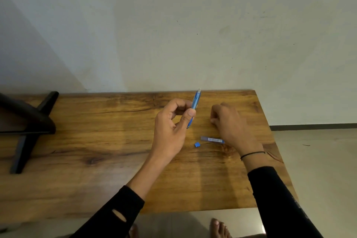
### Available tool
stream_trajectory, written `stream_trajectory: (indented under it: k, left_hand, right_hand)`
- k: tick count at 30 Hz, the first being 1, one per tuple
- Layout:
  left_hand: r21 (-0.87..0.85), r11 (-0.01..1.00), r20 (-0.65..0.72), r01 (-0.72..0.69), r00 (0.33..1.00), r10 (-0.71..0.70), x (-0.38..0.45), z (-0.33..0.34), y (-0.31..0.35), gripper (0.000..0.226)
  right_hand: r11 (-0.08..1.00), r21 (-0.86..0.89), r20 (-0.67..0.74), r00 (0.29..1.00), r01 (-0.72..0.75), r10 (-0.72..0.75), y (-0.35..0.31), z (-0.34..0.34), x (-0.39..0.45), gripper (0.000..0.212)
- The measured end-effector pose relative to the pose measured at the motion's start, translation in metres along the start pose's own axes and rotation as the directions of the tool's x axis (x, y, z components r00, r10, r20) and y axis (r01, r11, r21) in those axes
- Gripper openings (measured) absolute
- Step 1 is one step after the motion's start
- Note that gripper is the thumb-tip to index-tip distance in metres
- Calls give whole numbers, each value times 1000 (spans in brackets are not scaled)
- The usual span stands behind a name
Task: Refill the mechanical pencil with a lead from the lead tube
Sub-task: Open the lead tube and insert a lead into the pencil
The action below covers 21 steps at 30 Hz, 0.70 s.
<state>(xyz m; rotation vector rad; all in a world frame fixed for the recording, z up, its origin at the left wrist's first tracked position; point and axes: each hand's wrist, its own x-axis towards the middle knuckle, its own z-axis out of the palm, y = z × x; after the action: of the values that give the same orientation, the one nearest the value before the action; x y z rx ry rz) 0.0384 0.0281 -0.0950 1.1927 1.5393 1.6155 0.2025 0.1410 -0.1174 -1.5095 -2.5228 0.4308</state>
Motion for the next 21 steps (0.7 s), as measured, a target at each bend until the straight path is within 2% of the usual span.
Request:
stream_trajectory:
  k: [2,4,6,7,8,10,14,21]
  left_hand:
    - [13,1000,4,1,1000,-1,0,-1,-2,6]
    - [6,1000,7,7,1000,-7,1,-2,-4,3]
    - [1,1000,-7,12,1000,-12,2,-2,-3,10]
    - [-6,1000,-10,11,1000,-11,2,-1,-3,11]
    - [-11,1000,-8,9,1000,-9,2,0,-3,10]
    - [-6,1000,1,7,1000,-7,0,1,-3,8]
    - [29,1000,15,7,1000,-7,-1,2,-3,1]
    - [63,998,17,13,1000,-14,-2,3,-3,8]
  right_hand:
    - [995,104,-33,999,7,-3,0,-7,2,19]
    - [926,378,-113,993,18,27,-8,-27,3,20]
    - [715,692,-187,981,98,46,-23,-53,0,15]
    - [604,781,-218,976,155,31,-32,-65,-3,15]
    - [526,825,-247,969,207,5,-39,-75,-6,19]
    - [456,846,-280,958,274,-57,-52,-90,-14,30]
    - [491,813,-278,949,314,-145,-62,-103,-23,44]
    - [552,780,-226,956,294,-190,-56,-110,-26,41]
